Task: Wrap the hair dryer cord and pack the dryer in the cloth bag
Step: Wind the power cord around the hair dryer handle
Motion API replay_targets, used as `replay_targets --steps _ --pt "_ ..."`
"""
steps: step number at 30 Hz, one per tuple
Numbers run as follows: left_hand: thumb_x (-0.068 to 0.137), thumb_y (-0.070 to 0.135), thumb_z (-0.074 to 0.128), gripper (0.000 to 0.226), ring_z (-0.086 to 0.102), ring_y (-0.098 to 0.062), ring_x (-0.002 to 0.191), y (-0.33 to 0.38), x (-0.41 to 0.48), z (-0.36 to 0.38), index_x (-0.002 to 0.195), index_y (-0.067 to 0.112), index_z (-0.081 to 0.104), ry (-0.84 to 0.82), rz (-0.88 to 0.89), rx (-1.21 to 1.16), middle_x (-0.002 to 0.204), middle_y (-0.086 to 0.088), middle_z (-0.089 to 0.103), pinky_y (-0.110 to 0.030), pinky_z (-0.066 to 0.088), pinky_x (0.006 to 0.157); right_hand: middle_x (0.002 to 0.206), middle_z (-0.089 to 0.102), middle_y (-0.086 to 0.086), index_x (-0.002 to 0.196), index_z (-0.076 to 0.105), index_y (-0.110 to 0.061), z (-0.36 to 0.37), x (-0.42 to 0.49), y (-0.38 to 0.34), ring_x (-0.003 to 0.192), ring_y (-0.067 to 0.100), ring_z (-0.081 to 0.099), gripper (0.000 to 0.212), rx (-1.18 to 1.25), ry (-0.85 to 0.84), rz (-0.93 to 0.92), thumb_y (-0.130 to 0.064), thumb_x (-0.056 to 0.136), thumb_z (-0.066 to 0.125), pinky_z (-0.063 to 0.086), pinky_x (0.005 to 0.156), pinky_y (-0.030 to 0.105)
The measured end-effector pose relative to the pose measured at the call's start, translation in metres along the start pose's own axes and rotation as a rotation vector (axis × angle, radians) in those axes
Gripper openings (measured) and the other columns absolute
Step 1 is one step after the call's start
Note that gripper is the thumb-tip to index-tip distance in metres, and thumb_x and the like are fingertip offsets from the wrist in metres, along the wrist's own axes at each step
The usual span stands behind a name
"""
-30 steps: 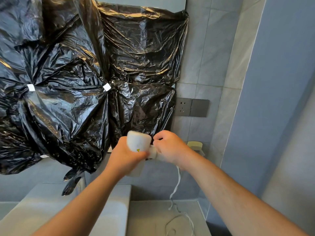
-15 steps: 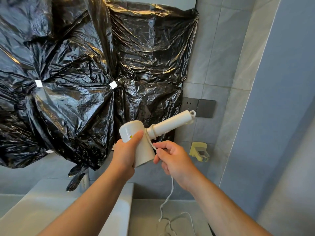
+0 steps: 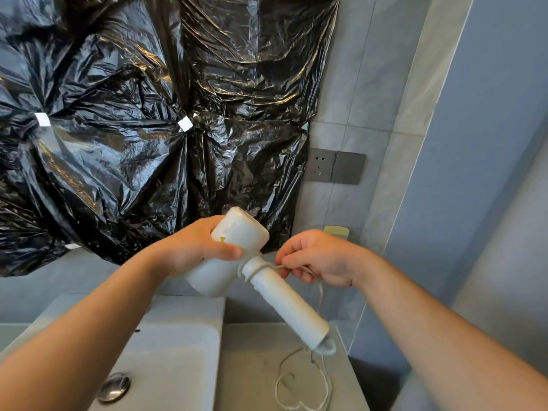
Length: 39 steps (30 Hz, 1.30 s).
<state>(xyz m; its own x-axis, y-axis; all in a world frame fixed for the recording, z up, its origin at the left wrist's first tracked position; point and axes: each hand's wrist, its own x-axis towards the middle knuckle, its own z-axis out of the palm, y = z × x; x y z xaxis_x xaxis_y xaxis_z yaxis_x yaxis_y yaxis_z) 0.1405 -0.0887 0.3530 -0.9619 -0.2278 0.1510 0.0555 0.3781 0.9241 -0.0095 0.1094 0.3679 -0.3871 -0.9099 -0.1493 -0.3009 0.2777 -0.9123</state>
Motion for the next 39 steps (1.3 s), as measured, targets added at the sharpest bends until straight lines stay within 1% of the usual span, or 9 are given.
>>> replay_targets --steps 7,10,15,19,23,27,31,35,39 --pt "0.045 0.055 0.077 0.072 0.065 -0.012 0.092 -0.005 0.001 0.026 0.112 0.043 0.052 0.319 0.047 0.413 0.099 0.015 0.066 -0.038 0.055 0.08 0.057 0.058 0.007 0.078 0.07 0.001 0.013 0.011 -0.005 0.043 0.013 0.052 0.015 -0.417 0.349 -0.012 -0.005 0.08 0.057 0.046 0.048 0.023" --pt "0.05 0.057 0.078 0.072 0.064 -0.015 0.093 -0.012 -0.006 0.039 0.115 0.047 0.047 0.483 0.059 0.404 0.099 0.018 0.064 -0.041 0.054 0.083 0.052 0.056 0.008 0.066 0.066 -0.001 0.024 0.007 -0.002 0.04 0.015 0.053 0.022 -0.24 0.462 -0.018 -0.003 0.08 0.049 0.046 0.05 0.024" --pt "0.052 0.06 0.074 0.065 0.062 -0.013 0.091 -0.018 -0.023 0.062 0.108 0.048 0.044 0.649 0.073 0.324 0.093 0.025 0.06 -0.036 0.05 0.077 0.063 0.06 0.01 0.098 0.064 -0.002 0.051 -0.003 0.005 0.041 0.016 0.062 0.02 0.113 0.502 -0.026 0.001 0.087 0.048 0.053 0.05 0.025" --pt "0.051 0.06 0.071 0.063 0.063 -0.015 0.092 -0.023 -0.043 0.08 0.105 0.055 0.04 0.736 0.067 0.302 0.096 0.026 0.06 -0.042 0.054 0.08 0.069 0.064 0.011 0.088 0.063 -0.011 0.071 -0.013 0.017 0.042 0.016 0.061 0.016 0.268 0.518 -0.044 -0.003 0.089 0.05 0.059 0.068 0.042" --pt "0.051 0.058 0.073 0.065 0.064 -0.012 0.091 -0.028 -0.066 0.103 0.109 0.049 0.044 0.817 0.015 0.266 0.097 0.022 0.063 -0.043 0.056 0.079 0.064 0.062 0.008 0.095 0.063 -0.001 0.088 -0.035 0.032 0.043 0.015 0.06 0.012 0.356 0.484 -0.089 -0.001 0.089 0.052 0.057 0.053 0.03" --pt "0.051 0.055 0.076 0.066 0.063 -0.001 0.084 -0.035 -0.083 0.127 0.11 0.04 0.05 0.85 -0.016 0.157 0.097 0.029 0.061 -0.037 0.055 0.072 0.064 0.063 0.007 0.092 0.064 -0.002 0.104 -0.06 0.052 0.047 0.013 0.06 0.009 0.48 0.516 -0.189 0.003 0.09 0.055 0.055 0.049 0.028" --pt "0.05 0.048 0.078 0.064 0.064 -0.004 0.076 -0.044 -0.09 0.137 0.106 0.027 0.055 0.853 -0.015 -0.03 0.091 0.007 0.067 -0.026 0.05 0.062 0.057 0.064 -0.001 0.091 0.066 -0.013 0.12 -0.072 0.065 0.051 0.011 0.058 0.021 0.548 0.497 -0.241 0.004 0.092 0.054 0.056 0.052 0.029" --pt "0.052 0.049 0.078 0.064 0.065 -0.018 0.074 -0.063 -0.09 0.135 0.104 0.018 0.058 0.83 -0.028 -0.169 0.09 -0.01 0.069 -0.035 0.054 0.06 0.057 0.065 -0.003 0.094 0.062 -0.009 0.137 -0.069 0.08 0.054 0.012 0.06 0.016 0.571 0.466 -0.285 0.003 0.093 0.051 0.054 0.056 0.027" --pt "0.05 0.046 0.075 0.048 0.063 -0.013 0.064 -0.091 -0.092 0.134 0.09 0.022 0.061 0.78 -0.019 -0.295 0.076 -0.002 0.069 -0.041 0.056 0.06 0.06 0.067 0.0 0.086 0.061 -0.009 0.158 -0.05 0.107 0.057 0.017 0.062 0.011 0.553 0.514 -0.317 -0.001 0.092 0.055 0.053 0.057 0.026"
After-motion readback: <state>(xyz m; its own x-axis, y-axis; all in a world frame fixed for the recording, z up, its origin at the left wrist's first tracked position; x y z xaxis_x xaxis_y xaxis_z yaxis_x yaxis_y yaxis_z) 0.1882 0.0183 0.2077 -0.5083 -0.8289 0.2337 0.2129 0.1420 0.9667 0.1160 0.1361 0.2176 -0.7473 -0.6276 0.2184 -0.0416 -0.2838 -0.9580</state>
